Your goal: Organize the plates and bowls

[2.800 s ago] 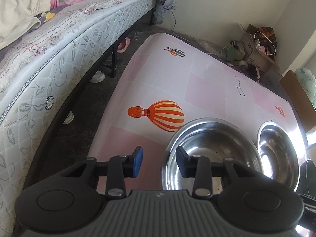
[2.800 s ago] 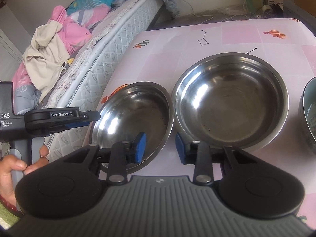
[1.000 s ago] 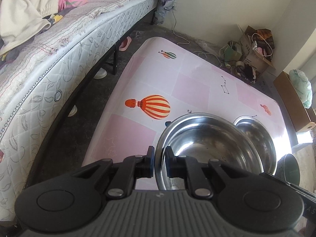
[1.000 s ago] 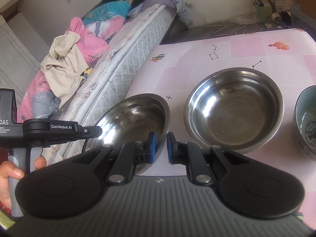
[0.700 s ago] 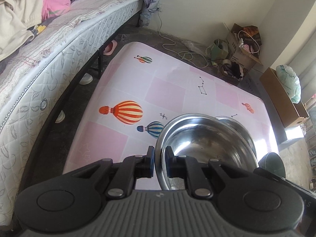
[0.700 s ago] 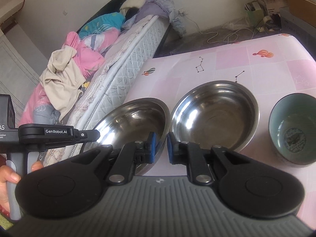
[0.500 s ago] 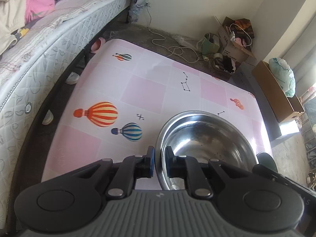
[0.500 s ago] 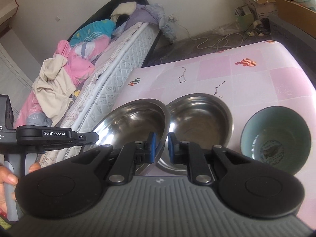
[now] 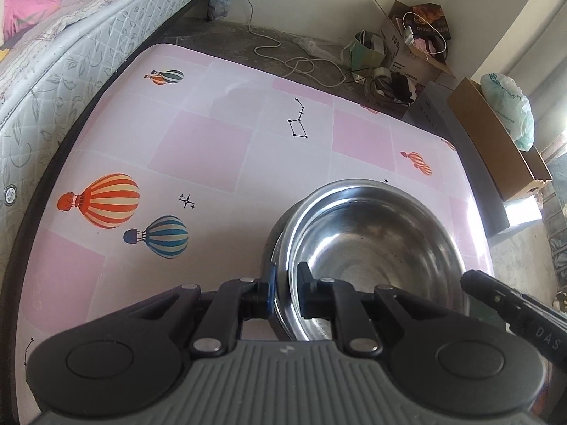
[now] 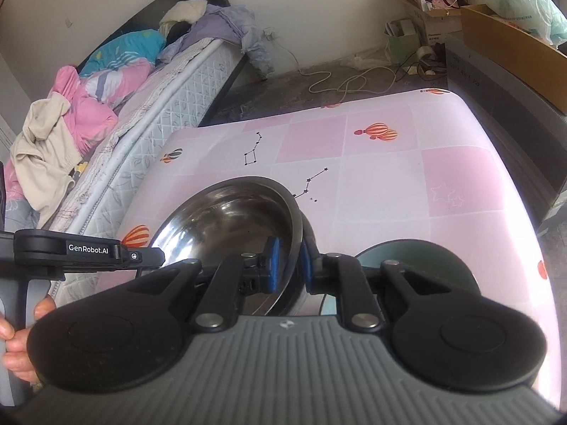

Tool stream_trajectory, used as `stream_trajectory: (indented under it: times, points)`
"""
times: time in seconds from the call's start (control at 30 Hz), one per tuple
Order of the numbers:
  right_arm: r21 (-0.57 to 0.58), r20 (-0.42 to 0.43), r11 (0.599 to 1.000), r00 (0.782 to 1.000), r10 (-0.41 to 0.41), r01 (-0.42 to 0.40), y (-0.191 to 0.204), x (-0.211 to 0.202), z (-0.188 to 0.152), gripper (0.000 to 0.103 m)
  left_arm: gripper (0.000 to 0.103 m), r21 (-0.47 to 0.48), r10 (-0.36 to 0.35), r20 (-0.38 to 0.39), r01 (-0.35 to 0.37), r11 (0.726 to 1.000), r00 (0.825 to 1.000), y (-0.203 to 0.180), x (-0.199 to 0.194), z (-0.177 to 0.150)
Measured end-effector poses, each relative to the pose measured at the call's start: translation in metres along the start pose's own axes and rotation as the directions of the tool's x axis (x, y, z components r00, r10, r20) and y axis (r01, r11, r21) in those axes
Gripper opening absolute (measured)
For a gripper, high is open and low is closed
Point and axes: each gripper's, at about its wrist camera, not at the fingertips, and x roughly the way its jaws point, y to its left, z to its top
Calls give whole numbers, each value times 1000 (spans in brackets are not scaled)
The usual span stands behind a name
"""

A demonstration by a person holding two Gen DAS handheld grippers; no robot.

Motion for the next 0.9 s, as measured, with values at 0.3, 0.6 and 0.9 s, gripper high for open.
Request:
stream_trajectory:
  times: [0.3,0.6,0.9]
  points:
    - [-17,1,1000,1000,-7,7,2,15,9,20,23,61,23,37,-26,998,999,-3,-8,-1]
    - [33,32,999,999,37,-38,-17,-13,10,26,44,174,-6,131,-17,985,991,-23,-36,-19]
    - [73,82,994,994,73,-79,-50,-77,-1,28,51,239,-116,141,80,968,983,-61,-63,-48]
